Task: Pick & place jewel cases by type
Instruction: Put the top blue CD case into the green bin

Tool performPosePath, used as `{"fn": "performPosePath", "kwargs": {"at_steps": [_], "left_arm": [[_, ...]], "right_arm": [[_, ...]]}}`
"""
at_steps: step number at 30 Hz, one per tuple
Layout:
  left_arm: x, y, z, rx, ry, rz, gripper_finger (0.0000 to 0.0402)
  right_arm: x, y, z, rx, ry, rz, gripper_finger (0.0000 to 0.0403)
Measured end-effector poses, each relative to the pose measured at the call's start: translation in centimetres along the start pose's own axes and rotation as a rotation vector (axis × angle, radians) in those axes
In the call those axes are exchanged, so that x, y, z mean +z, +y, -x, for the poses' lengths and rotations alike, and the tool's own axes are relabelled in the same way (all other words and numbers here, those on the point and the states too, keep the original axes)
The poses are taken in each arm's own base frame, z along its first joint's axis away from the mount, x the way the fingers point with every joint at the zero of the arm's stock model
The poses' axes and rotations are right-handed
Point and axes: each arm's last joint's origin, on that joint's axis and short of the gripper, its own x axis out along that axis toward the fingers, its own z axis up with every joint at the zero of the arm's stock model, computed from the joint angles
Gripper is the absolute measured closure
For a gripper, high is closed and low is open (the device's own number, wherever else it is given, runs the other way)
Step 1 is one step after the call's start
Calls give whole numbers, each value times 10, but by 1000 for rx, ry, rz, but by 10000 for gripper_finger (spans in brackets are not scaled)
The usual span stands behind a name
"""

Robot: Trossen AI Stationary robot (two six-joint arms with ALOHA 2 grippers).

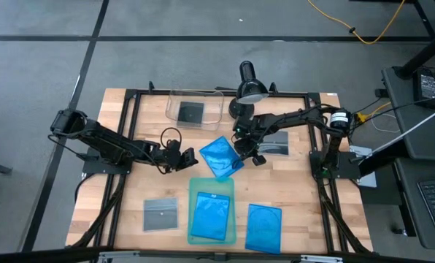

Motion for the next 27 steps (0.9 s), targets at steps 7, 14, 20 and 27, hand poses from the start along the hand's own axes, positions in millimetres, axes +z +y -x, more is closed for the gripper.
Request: {"fn": "performPosePath", "kwargs": {"at_steps": [7,14,20,27], "left_arm": [[1,-1,0,-5,-10,5,247],[4,1,-1,18,-22,20,247],[13,3,-3,48,-58,23,247],[18,2,-4,50,-69,4,247]], "right_arm": [[8,-6,-7,-9,-86,41,397],[14,-14,-13,8,-99,3,397],[33,-26,-4,-64,-128,69,397],[55,-30,16,-64,-106,77,397]]}}
